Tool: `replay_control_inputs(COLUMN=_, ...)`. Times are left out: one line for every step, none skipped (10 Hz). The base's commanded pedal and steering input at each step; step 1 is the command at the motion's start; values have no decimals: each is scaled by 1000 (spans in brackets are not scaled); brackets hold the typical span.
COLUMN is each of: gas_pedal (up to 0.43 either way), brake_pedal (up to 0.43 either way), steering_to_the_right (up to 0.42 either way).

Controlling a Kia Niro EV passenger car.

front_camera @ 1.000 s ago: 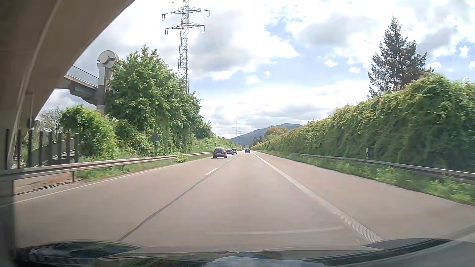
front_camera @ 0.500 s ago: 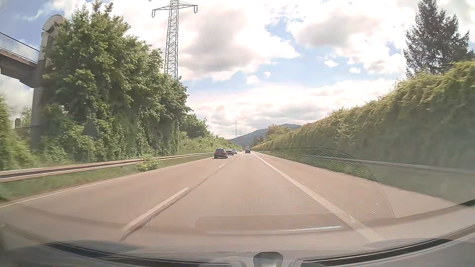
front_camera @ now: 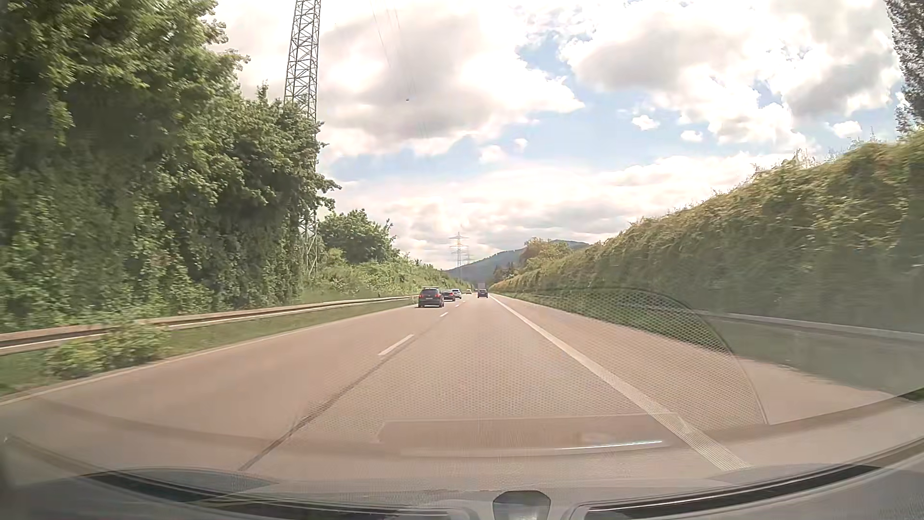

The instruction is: Follow the waypoints while adhering to traffic rules and regulations

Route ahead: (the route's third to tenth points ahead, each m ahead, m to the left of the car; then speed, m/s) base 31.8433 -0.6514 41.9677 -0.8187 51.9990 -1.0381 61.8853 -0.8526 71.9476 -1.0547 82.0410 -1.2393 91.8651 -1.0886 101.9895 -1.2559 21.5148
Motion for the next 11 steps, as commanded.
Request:
replay_control_inputs(gas_pedal=138, brake_pedal=0, steering_to_the_right=0)
replay_control_inputs(gas_pedal=138, brake_pedal=0, steering_to_the_right=0)
replay_control_inputs(gas_pedal=138, brake_pedal=0, steering_to_the_right=0)
replay_control_inputs(gas_pedal=138, brake_pedal=0, steering_to_the_right=0)
replay_control_inputs(gas_pedal=138, brake_pedal=0, steering_to_the_right=0)
replay_control_inputs(gas_pedal=138, brake_pedal=0, steering_to_the_right=0)
replay_control_inputs(gas_pedal=138, brake_pedal=0, steering_to_the_right=0)
replay_control_inputs(gas_pedal=138, brake_pedal=0, steering_to_the_right=0)
replay_control_inputs(gas_pedal=138, brake_pedal=0, steering_to_the_right=0)
replay_control_inputs(gas_pedal=138, brake_pedal=0, steering_to_the_right=0)
replay_control_inputs(gas_pedal=138, brake_pedal=0, steering_to_the_right=0)
